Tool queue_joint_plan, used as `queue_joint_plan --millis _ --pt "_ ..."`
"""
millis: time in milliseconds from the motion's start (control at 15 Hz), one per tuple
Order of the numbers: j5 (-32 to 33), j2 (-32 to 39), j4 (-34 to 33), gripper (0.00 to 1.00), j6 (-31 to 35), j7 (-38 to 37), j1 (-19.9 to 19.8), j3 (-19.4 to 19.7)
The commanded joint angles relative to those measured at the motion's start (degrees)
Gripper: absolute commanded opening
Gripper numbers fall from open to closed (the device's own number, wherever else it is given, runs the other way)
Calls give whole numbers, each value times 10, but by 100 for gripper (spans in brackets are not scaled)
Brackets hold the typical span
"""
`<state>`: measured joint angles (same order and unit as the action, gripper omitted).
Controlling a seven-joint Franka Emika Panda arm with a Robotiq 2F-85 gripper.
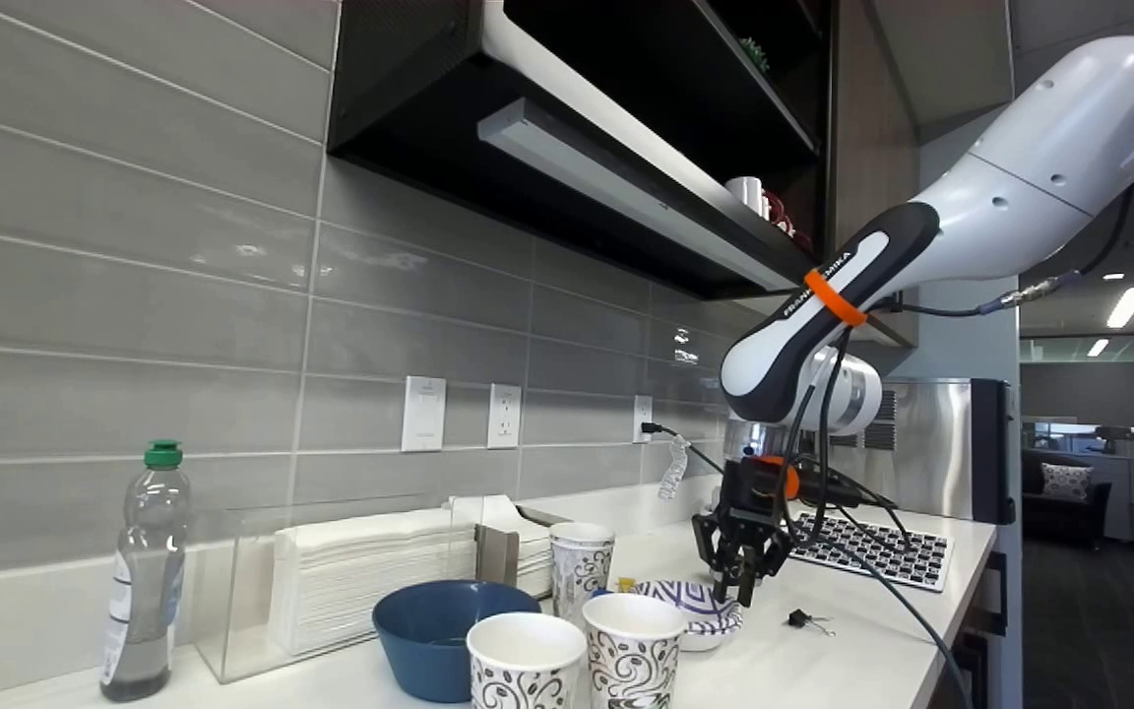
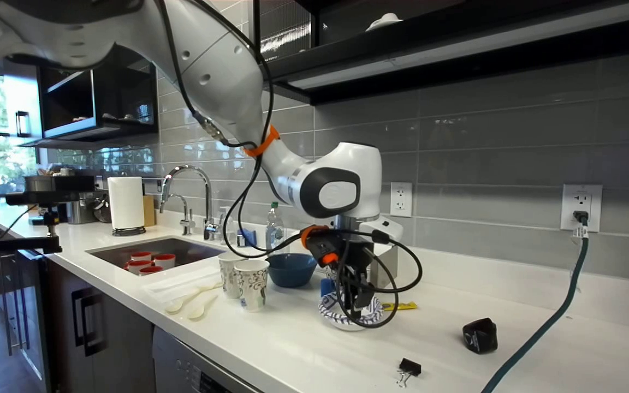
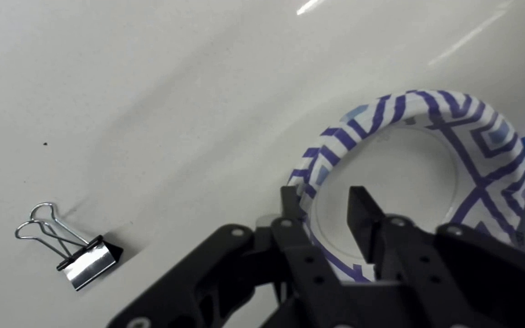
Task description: Unpack the white and brown bowls, put the one on top to the right and the second to the left on the kitchen countertop
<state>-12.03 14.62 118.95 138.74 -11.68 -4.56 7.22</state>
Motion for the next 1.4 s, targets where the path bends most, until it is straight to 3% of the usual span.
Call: queue_joint_plan --millis 0,267,333,467,800,1333 --pt "-2 11 -13 56 1 -10 -8 -2" --pt "0 12 -14 69 1 -11 -9 -2" --pt "0 13 -14 40 1 -11 -9 -2" --pt "2 13 -14 37 1 -12 -9 -2" --pt "4 13 -13 2 1 -13 -9 0" --pt "2 10 -12 0 3 -14 -11 1"
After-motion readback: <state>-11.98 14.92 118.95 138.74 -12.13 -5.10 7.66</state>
